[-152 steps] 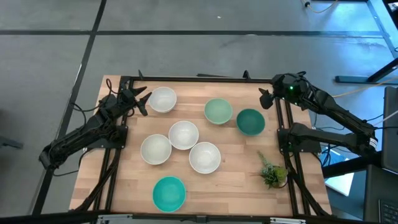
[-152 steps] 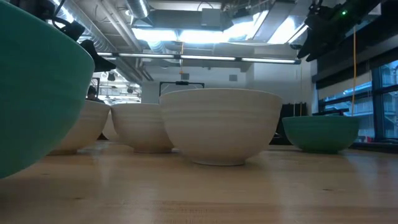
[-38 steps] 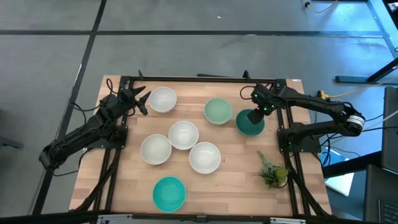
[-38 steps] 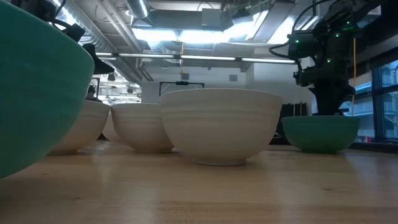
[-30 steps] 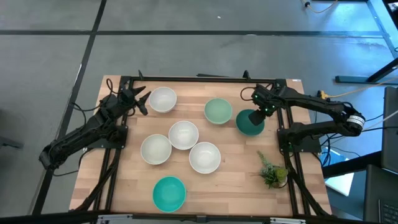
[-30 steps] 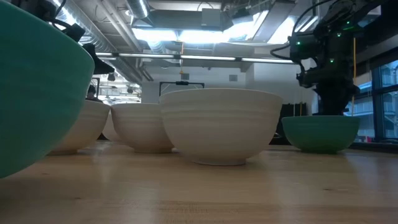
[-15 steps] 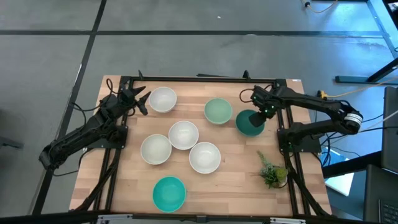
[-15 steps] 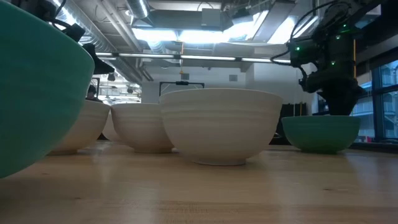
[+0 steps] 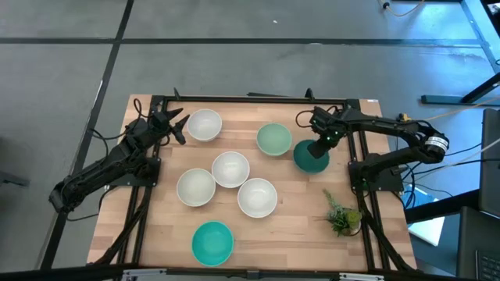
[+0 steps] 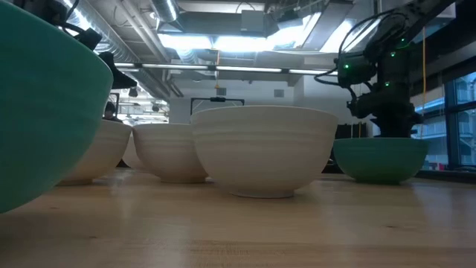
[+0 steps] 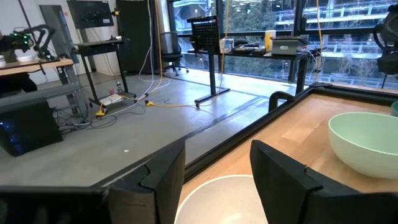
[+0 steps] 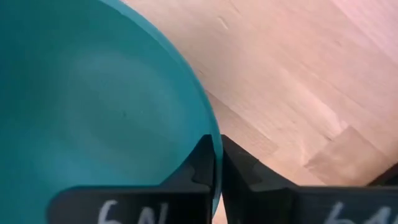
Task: Nest bowls inside each other
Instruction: Stack the dark green bowl on the light green bowl
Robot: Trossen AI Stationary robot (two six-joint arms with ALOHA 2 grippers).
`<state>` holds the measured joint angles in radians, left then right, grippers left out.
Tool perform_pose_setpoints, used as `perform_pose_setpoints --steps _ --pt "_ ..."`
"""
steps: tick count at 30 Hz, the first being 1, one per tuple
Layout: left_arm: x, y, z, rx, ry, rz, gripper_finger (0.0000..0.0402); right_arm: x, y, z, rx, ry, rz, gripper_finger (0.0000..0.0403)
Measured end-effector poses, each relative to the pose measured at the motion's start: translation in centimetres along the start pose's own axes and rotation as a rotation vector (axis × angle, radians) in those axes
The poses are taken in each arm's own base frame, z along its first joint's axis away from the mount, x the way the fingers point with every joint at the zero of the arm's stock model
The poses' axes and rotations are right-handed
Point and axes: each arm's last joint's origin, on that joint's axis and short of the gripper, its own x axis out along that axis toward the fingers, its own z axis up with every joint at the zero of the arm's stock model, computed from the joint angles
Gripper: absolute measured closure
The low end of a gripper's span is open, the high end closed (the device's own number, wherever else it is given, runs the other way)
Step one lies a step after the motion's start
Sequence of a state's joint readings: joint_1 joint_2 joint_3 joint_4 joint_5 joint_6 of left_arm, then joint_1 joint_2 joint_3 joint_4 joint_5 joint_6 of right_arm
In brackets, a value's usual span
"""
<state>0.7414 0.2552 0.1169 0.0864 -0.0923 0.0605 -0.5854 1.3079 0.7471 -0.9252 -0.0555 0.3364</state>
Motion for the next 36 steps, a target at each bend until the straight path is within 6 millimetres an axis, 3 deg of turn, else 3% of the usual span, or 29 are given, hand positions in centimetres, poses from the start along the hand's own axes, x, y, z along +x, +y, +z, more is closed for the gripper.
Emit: perform_pose_setpoints --steps 5,10,15,23,28,36 --pt "0.0 0.0 0.0 0.000 0.000 0.000 0.0225 -0.1 0.1 0.2 0.001 -0.014 0.009 0.0393" --pt "0.0 0.0 0.0 0.000 0.000 0.000 0.0225 -1.6 0.6 1.3 -0.006 -0.071 0.036 0.0393" --pt "0.0 0.0 0.0 0.000 0.000 0.000 0.0225 -4.2 1.2 2.5 -0.025 -0.132 0.061 0.0395" --pt "0.0 0.0 0.0 0.000 0.001 -0.001 0.0225 -10.1 2.1 4.2 -0.040 -0.214 0.090 0.0395" --pt "0.0 0.0 0.0 0.000 0.001 0.000 0.0225 -12.3 3.2 6.8 -0.089 -0.251 0.096 0.0395" --pt "0.0 0.0 0.0 0.000 0.001 0.000 0.0225 -12.0 5.3 12.5 -0.206 -0.228 0.093 0.0395"
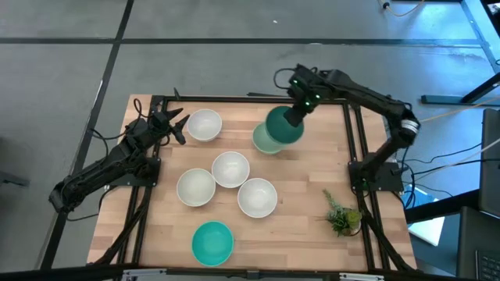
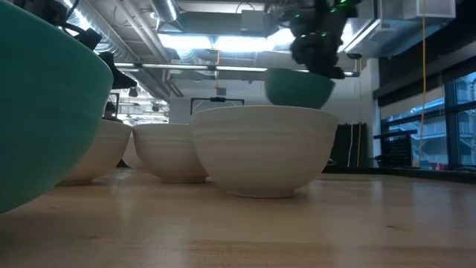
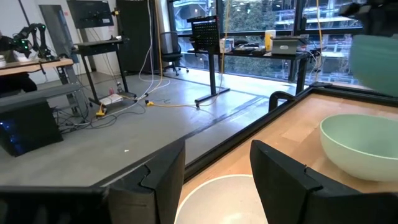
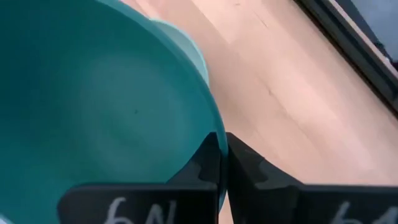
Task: Nest bowls inside each other
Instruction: Stack the dark green bowl on the light green bowl
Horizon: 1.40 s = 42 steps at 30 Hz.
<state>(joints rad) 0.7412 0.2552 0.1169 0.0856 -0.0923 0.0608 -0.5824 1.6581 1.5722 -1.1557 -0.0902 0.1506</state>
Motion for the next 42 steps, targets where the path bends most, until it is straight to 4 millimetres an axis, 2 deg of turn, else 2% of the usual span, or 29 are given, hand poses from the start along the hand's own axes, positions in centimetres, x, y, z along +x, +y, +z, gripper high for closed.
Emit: perform_pose_setpoints --steps 5,10,15,28,36,42 --pt "0.0 0.0 0.0 0.000 0.004 0.000 0.0225 2.5 1.4 2.0 -0.077 0.088 0.014 0.0395" --pt "0.0 0.0 0.0 0.000 0.004 0.000 0.0225 5.2 2.9 2.4 -0.141 0.145 0.023 0.0395" --pt "0.0 0.0 0.0 0.001 0.004 0.000 0.0225 7.1 3.7 2.9 -0.166 0.147 0.016 0.0395" --pt "0.0 0.0 -0.2 0.002 0.020 -0.001 0.0225 9.4 3.6 3.2 -0.166 0.178 -0.012 0.0395" --pt "0.0 0.0 -0.5 0.005 0.051 -0.003 0.0225 9.5 3.5 2.9 -0.166 0.202 -0.008 0.0395" --pt "0.0 0.0 -0.5 0.005 0.051 -0.004 0.0225 9.5 3.5 2.9 -0.165 0.202 -0.008 0.0377"
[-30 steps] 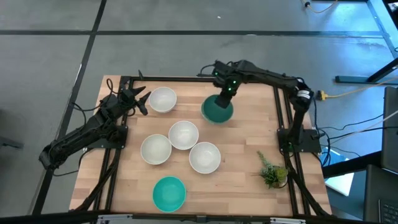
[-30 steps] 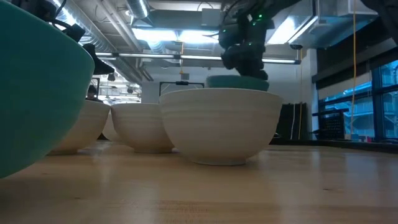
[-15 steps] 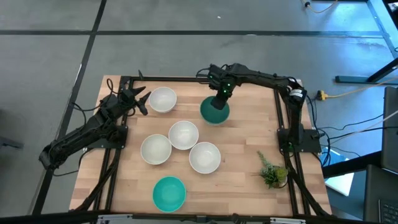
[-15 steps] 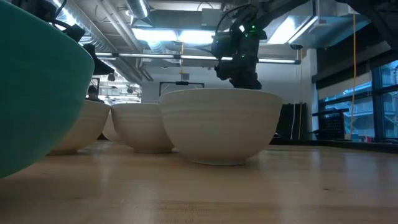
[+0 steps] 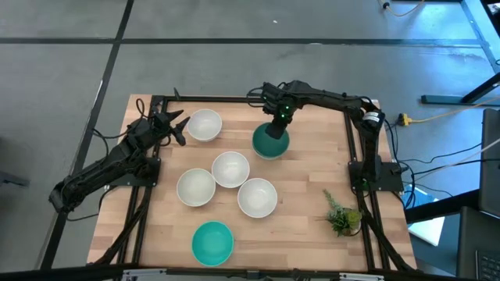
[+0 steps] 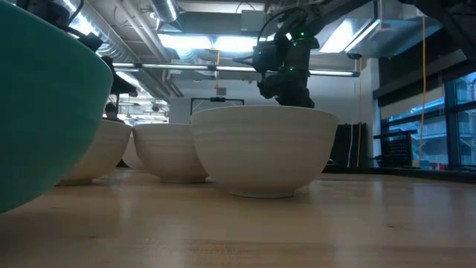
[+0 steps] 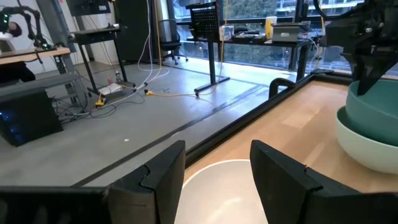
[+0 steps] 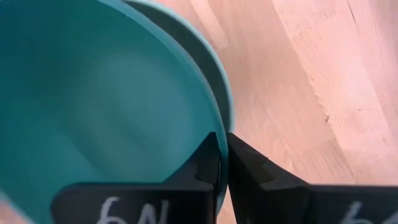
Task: Nest bowls inside each other
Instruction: Stack the dark green bowl on the light green bowl, then stack the blue bowl on the dark green bowl
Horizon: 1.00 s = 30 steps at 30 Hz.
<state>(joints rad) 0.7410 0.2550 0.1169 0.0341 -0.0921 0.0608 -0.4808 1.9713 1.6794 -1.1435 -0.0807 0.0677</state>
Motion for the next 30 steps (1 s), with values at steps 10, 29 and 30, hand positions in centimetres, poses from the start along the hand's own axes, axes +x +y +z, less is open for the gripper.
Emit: perform_pose_setpoints --steps 10,29,30 --pt "0.0 0.0 0.0 0.000 0.000 0.000 0.0225 0.0 0.0 0.0 0.007 -0.002 0.001 0.0382" --pt "0.0 0.0 0.0 0.000 -0.002 -0.007 0.0225 -2.0 0.2 0.8 -0.039 -0.064 -0.005 0.0275" --pt "0.0 0.0 0.0 0.000 -0.004 -0.008 0.0225 -2.9 0.3 1.0 -0.053 -0.082 -0.005 0.0275"
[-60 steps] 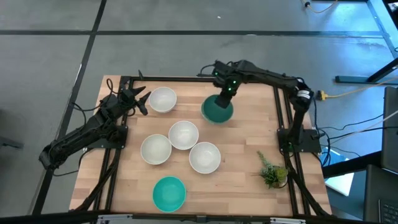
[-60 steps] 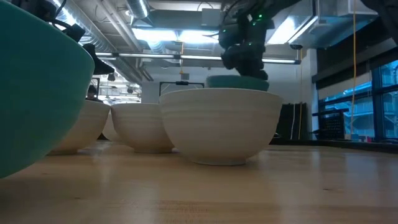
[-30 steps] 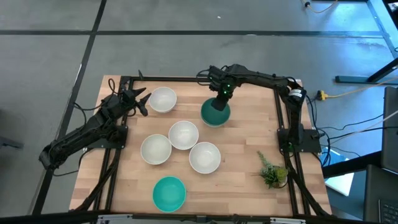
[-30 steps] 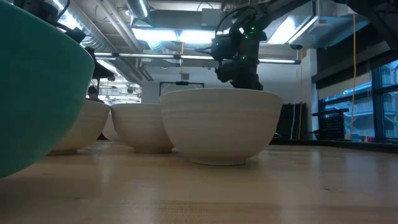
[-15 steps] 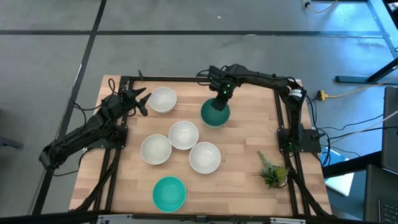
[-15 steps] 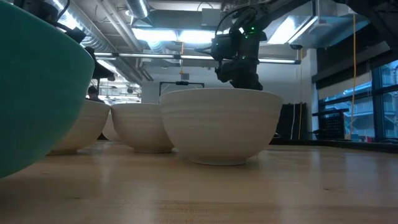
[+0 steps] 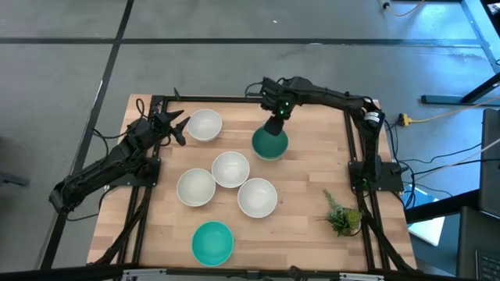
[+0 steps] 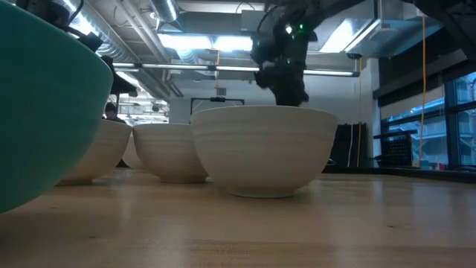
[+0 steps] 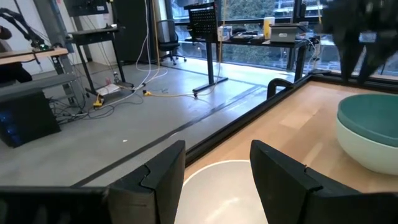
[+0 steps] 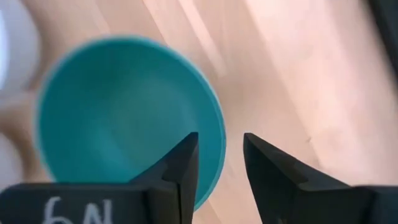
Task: Nest bowls inside each other
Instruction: Stack the blue bowl on the dark green bowl
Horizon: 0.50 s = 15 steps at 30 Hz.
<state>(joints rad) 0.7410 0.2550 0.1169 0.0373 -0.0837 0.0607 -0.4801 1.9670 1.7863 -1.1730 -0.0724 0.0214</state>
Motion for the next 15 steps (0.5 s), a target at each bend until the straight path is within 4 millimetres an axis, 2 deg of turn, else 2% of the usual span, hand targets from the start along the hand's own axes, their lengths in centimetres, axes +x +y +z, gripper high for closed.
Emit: perform_pose_setpoints --steps 4,7,11,15 --pt "0.0 0.0 0.0 0.000 -0.003 0.000 0.0225 -5.0 0.2 1.0 -0.036 -0.124 -0.069 0.0274" --pt "0.0 0.0 0.0 0.000 -0.003 0.000 0.0225 -9.6 0.3 0.7 -0.054 -0.258 -0.144 0.0274" --pt "0.0 0.0 0.0 -0.001 -0.003 0.001 0.0225 -15.9 0.8 -2.1 -0.050 -0.439 -0.191 0.0274" --pt "0.0 0.0 0.0 0.000 -0.003 0.001 0.0225 -20.0 1.4 -5.9 -0.018 -0.556 -0.234 0.0274"
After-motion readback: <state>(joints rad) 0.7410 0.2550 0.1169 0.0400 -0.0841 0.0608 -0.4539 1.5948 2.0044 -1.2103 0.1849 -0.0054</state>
